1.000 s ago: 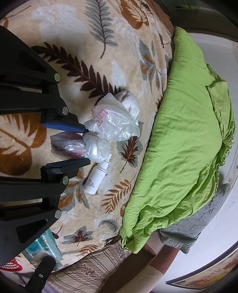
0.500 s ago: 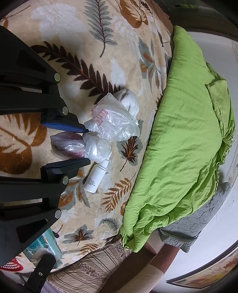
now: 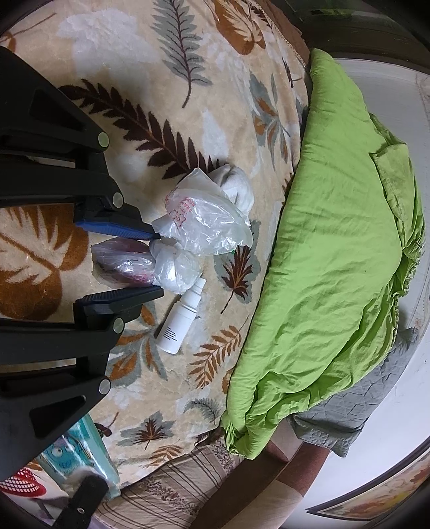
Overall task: Collect trash
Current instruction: 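Carry the plastic bag and tissue pack over the red basket and release both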
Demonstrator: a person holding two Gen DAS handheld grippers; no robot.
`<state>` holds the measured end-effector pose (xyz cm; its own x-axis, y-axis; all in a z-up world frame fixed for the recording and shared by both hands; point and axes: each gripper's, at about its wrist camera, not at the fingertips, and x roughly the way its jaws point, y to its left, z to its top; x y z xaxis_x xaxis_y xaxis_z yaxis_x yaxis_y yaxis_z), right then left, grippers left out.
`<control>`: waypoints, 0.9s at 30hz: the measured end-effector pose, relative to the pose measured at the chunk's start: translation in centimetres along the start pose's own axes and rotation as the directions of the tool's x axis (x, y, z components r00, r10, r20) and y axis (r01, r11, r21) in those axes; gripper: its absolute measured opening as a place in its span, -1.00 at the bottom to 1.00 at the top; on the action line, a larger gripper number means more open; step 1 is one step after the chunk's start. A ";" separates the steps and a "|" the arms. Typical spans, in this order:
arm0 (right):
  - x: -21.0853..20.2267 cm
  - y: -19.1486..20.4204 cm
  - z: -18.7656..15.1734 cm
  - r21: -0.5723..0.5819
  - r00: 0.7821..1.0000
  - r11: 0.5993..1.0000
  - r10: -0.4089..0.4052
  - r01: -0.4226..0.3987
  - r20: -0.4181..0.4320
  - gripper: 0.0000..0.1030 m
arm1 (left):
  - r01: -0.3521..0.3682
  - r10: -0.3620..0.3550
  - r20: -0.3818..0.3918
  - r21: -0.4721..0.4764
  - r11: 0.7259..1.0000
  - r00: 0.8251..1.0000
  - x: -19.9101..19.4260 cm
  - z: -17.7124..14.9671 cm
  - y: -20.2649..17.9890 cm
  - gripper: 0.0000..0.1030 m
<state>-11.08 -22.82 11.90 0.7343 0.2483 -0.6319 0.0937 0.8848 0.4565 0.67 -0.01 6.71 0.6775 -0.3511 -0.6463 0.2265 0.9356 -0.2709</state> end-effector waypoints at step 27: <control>-18.4 -8.8 -5.4 0.093 0.972 0.993 -0.095 0.076 0.216 -0.89 | 0.261 -0.233 -0.119 0.377 0.889 0.965 -9.1 -7.3 -15.7 -0.48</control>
<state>-29.11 -33.05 16.11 0.8497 0.0726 -0.5223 0.2115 0.8603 0.4638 -14.17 -11.76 11.68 0.5180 -0.5612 -0.6455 0.6420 0.7538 -0.1401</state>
